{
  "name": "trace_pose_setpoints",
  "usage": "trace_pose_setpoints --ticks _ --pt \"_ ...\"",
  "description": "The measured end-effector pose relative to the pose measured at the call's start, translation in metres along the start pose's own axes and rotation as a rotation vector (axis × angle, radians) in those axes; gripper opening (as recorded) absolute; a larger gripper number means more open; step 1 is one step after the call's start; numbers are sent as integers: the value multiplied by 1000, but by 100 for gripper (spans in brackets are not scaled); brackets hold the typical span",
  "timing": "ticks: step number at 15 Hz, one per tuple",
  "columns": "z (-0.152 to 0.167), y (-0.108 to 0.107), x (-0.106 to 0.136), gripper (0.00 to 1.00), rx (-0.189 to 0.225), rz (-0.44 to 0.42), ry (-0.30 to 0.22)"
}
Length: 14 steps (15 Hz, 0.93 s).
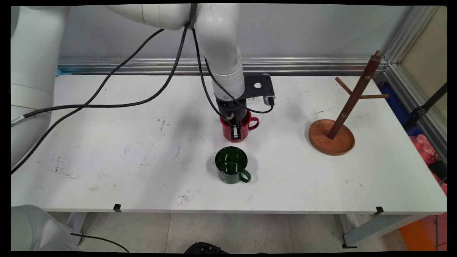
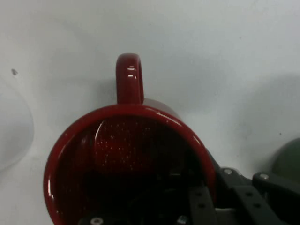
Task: Place the picked object on the table
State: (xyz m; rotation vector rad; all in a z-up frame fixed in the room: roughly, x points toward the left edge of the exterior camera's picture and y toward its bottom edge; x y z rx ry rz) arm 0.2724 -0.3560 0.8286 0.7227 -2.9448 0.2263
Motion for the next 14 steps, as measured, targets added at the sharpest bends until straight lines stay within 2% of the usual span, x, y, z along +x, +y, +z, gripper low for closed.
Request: trace_pose_setpoints --ticks 5,6,14 --pt "4 0 0 0 -12 -13 -6" --pt "5 1 0 100 -14 -14 -7" --pt "0 1 -2 100 -13 -4 4"
